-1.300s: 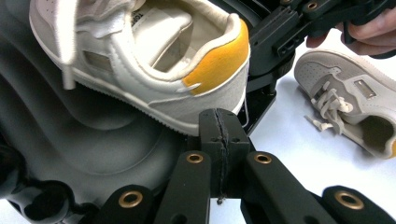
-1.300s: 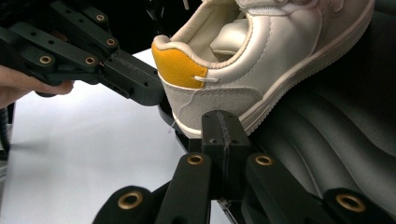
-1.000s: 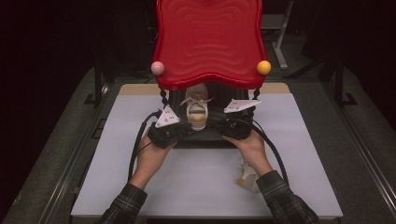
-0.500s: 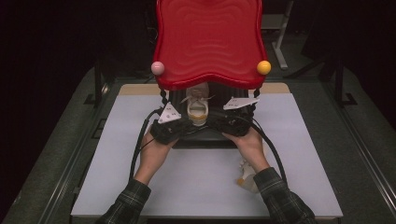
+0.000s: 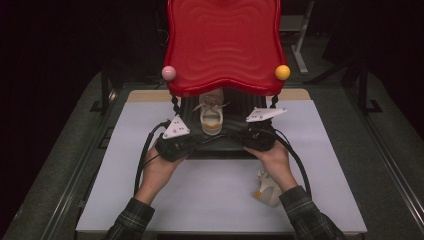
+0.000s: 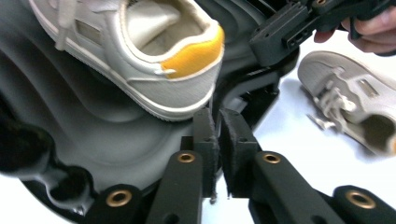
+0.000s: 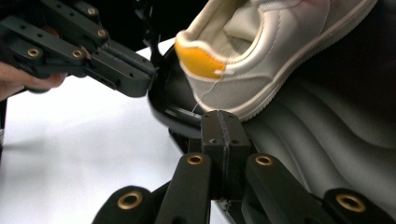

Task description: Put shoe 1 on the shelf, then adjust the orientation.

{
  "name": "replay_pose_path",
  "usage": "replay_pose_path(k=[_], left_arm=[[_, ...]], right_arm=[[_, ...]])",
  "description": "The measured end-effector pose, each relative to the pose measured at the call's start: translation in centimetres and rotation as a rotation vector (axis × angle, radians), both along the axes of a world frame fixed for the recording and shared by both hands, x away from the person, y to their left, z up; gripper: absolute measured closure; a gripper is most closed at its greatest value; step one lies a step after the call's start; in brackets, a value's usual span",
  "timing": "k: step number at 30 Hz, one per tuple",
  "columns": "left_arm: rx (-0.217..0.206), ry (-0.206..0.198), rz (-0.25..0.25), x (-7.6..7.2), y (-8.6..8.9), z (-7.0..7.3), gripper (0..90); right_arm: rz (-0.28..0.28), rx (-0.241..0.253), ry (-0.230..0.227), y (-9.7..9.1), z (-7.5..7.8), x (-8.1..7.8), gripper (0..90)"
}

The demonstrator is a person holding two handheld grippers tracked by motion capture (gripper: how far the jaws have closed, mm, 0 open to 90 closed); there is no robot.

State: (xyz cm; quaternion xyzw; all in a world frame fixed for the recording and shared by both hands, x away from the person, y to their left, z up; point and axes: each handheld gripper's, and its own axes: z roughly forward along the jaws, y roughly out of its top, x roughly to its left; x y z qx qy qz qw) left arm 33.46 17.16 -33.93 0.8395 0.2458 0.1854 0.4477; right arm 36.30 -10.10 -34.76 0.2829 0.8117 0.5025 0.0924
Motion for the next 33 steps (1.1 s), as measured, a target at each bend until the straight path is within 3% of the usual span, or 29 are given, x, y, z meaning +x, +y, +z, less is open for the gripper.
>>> replay_pose_path(k=[5, 13, 17, 21, 23, 24, 25, 26, 27, 28, 33], left_arm=[[0.005, 0.038, -0.042, -1.3, 0.6, 0.1, 64.5], [0.022, 0.083, -0.070, -3.1, 2.1, -0.8, 40.0], [0.052, 0.120, -0.063, -4.3, 3.8, -2.3, 30.8], [0.048, 0.146, -0.037, -4.8, 5.0, -3.4, 24.3], [0.065, 0.156, -0.022, -5.2, 5.7, -4.3, 22.3], [0.089, 0.174, -0.026, -5.5, 6.4, -5.2, 15.4], [0.089, 0.174, -0.026, -5.5, 6.4, -5.2, 14.2], [0.118, 0.197, -0.034, -5.8, 7.0, -6.1, 13.2], [0.118, 0.197, -0.034, -5.8, 7.0, -6.1, 13.2], [0.145, 0.192, -0.030, -6.1, 7.7, -7.0, 13.2], [0.169, 0.220, -0.008, -6.3, 8.7, -8.4, 13.2]], right_arm=[[0.019, -0.016, -0.027, -0.8, 0.4, -0.7, 89.6], [0.021, -0.038, -0.017, -2.4, 0.4, -1.9, 89.4], [0.011, -0.044, -0.011, -4.6, 0.2, -3.0, 89.5], [0.000, -0.048, 0.001, -6.2, -0.2, -3.7, 89.4], [-0.005, -0.050, 0.005, -6.5, -0.4, -3.9, 89.4], [-0.014, -0.056, 0.018, -7.3, -0.8, -4.3, 89.4], [-0.014, -0.056, 0.018, -7.3, -0.8, -4.3, 89.4], [-0.029, -0.062, 0.022, -8.1, -1.1, -4.6, 89.4], [-0.029, -0.062, 0.022, -8.1, -1.1, -4.6, 89.4], [-0.044, -0.072, 0.029, -8.9, -1.4, -4.9, 89.4], [-0.075, -0.092, 0.040, -10.2, -2.1, -5.3, 89.4]])
